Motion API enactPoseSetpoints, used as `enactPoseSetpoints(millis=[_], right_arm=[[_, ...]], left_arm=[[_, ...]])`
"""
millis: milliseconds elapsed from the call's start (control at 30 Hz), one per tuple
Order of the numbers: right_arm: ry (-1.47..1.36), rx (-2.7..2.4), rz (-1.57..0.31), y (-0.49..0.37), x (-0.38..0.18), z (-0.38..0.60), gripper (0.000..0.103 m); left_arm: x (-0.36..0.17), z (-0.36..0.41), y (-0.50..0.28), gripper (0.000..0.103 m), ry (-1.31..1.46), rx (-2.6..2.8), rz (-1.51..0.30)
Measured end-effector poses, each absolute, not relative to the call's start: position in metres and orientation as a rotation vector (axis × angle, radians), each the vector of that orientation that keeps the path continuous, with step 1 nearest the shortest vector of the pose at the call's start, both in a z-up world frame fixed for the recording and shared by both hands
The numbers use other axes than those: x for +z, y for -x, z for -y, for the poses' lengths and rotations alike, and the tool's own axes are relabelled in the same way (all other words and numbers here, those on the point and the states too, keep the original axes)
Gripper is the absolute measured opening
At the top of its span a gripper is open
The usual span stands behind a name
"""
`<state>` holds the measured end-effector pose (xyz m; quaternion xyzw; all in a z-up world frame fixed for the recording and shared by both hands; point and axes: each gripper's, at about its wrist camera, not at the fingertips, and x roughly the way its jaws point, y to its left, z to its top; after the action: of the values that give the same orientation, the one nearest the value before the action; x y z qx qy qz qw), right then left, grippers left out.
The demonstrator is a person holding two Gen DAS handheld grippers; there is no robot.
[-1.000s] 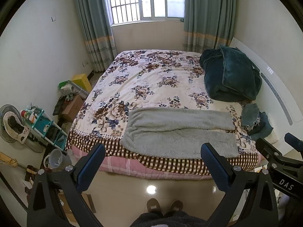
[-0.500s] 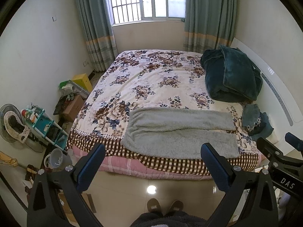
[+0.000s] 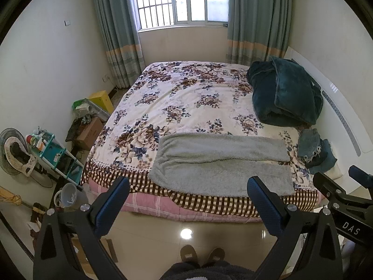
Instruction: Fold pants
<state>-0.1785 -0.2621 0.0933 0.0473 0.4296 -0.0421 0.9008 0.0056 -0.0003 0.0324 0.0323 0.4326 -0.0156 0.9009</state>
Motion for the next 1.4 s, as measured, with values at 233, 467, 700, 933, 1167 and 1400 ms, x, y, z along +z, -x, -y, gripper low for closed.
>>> enactPoseSetpoints(millis=[233,467,700,933,1167,1400], right_arm=[[-0.123,-0.088,-0.905,0.171,0.079,0.270,0.103],[-0.164,-0.140,-0.932,0.125,0.033,0.311,0.103],[-0.208,-0.171,-0.990,0.049,-0.026,0.366,0.103],[-0.243,-0.268,-1.094,-0.059,-0.121,0.418,0.103],[-0.357,-0.379,-1.233,-0.199,-0.254,0.473,0.103],[-0.537,-0.465,-1.354,-0.338,-0.400,0.525,0.103]], left_arm=[[0.024,0.005,-0.014,0.103,-0.070,-0.002,-0.892],[-0.015,0.027,-0.048,0.103,-0.095,0.085,-0.869],[-0.071,0.063,-0.114,0.103,-0.144,0.152,-0.893],[-0.146,0.090,-0.209,0.103,-0.180,0.160,-0.999],[-0.265,0.107,-0.337,0.103,-0.196,0.178,-1.198],[-0.390,0.110,-0.463,0.103,-0.148,0.245,-1.395]])
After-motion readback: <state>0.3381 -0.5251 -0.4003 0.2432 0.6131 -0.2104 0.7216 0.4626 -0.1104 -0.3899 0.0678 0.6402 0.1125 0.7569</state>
